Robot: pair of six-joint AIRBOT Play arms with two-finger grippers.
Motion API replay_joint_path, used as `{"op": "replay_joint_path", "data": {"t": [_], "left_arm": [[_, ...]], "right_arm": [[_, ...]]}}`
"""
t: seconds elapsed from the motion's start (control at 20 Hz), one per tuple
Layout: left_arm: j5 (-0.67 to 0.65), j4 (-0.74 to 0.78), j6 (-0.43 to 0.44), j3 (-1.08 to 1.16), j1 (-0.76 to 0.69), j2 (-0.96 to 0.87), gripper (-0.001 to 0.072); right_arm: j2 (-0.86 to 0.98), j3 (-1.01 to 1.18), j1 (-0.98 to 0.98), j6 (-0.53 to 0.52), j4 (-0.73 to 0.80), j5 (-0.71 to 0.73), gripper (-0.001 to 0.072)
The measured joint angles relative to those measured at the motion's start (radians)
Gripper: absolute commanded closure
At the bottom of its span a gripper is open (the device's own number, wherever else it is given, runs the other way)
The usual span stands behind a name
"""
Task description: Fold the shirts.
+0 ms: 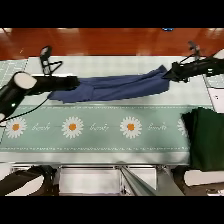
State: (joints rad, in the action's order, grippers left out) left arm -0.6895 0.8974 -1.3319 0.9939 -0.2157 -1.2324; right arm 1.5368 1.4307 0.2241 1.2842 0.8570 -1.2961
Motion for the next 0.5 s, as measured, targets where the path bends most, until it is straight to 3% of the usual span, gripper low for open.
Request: {"op": "replay_joint_path", "data": {"t": [0.25, 0.5], "left_arm": [[0.003, -0.004, -0.076, 0.22, -0.248, -0.245, 0.0688], [-0.079, -0.008, -0.144, 0.525, -0.489, -0.526, 0.0688]], "right_arm": [[-0.378, -0.18, 0.02, 0.002, 0.077, -0.026, 0.069], [-0.671, -0.335, 0.023, 0.034, 0.09, -0.038, 0.069]]}}
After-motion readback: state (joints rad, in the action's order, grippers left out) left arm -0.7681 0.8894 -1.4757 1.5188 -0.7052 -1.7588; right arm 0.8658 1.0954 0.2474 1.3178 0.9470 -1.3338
